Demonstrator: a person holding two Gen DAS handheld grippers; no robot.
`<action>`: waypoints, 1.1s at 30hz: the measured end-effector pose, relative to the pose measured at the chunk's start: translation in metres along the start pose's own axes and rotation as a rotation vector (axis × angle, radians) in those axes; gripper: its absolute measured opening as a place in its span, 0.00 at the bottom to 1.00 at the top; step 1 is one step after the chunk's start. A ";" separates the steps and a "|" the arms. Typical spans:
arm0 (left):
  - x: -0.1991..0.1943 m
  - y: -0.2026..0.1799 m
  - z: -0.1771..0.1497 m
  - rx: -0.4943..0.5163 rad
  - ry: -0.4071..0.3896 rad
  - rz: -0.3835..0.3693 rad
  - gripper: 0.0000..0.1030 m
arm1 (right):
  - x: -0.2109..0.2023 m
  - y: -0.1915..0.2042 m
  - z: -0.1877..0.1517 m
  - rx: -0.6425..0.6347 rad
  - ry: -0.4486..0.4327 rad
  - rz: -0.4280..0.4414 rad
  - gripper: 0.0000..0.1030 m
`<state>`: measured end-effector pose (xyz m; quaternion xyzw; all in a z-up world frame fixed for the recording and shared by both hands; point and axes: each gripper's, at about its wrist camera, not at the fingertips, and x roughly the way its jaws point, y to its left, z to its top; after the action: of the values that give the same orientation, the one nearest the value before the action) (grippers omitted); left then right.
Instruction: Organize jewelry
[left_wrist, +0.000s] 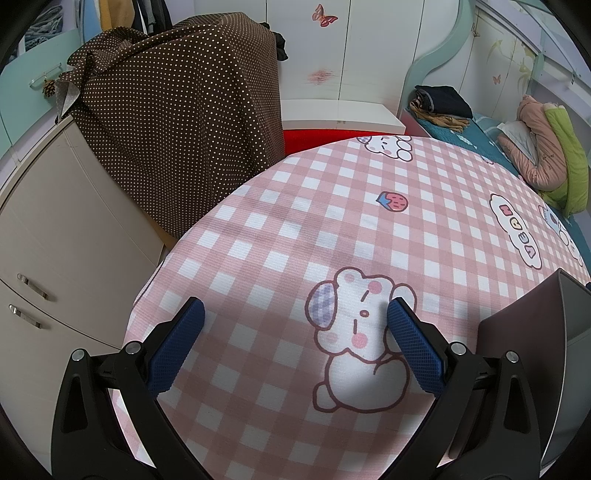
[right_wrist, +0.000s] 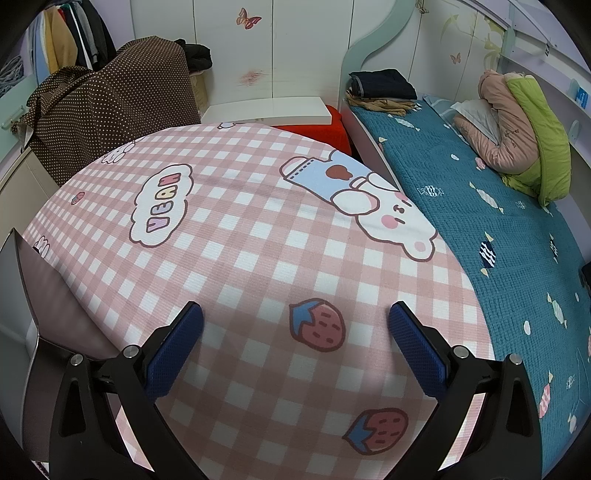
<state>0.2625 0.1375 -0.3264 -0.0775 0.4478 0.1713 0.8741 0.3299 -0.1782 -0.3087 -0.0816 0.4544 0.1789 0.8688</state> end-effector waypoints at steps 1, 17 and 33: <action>0.000 0.000 0.000 0.000 0.000 0.000 0.95 | 0.000 0.000 0.000 0.000 0.000 0.000 0.94; 0.000 0.000 0.000 0.001 0.000 0.001 0.95 | 0.000 0.000 0.000 0.000 0.000 0.001 0.94; -0.014 -0.002 -0.010 0.086 0.076 -0.014 0.95 | -0.035 -0.011 -0.028 0.045 0.119 0.022 0.93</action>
<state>0.2481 0.1290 -0.3209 -0.0495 0.4872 0.1429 0.8601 0.2952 -0.2054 -0.2964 -0.0676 0.5099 0.1732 0.8399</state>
